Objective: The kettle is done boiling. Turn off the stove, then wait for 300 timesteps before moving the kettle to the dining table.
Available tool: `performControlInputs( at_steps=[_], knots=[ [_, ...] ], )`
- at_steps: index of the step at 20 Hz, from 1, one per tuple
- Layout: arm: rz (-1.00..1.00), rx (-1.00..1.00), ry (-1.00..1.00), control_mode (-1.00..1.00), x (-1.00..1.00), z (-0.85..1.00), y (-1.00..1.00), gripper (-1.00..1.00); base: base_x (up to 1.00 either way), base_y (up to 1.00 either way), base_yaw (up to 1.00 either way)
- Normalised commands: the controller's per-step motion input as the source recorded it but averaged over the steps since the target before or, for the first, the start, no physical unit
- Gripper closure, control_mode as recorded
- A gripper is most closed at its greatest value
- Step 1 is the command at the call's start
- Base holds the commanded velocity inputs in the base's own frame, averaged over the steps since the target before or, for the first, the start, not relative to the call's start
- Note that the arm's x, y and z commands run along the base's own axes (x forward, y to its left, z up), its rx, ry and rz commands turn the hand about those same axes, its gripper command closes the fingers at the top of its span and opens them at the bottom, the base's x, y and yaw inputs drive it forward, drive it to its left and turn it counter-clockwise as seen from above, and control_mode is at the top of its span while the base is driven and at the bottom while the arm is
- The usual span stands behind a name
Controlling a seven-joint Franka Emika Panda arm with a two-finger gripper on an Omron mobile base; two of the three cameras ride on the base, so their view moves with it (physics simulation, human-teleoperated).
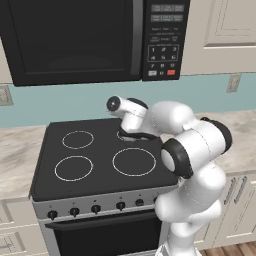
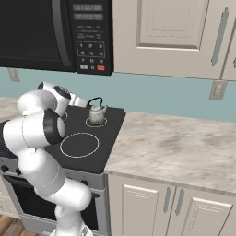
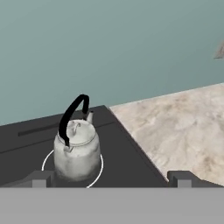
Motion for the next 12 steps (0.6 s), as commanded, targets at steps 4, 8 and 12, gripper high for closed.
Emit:
performControlInputs(
  at_steps=[4, 8, 12],
  knots=[
    [-0.03, 0.0, 0.0, -1.0, 0.21, 0.0, 0.1, -1.0, 0.0, 0.0, 0.0],
    [-0.04, 0.0, 0.0, -1.0, 0.35, 0.0, 0.0, -1.0, 0.0, 0.0, 0.0],
    [-0.04, 0.0, 0.0, -1.0, 0.36, 0.0, 0.02, -1.0, 0.0, 0.0, 0.0]
  ],
)
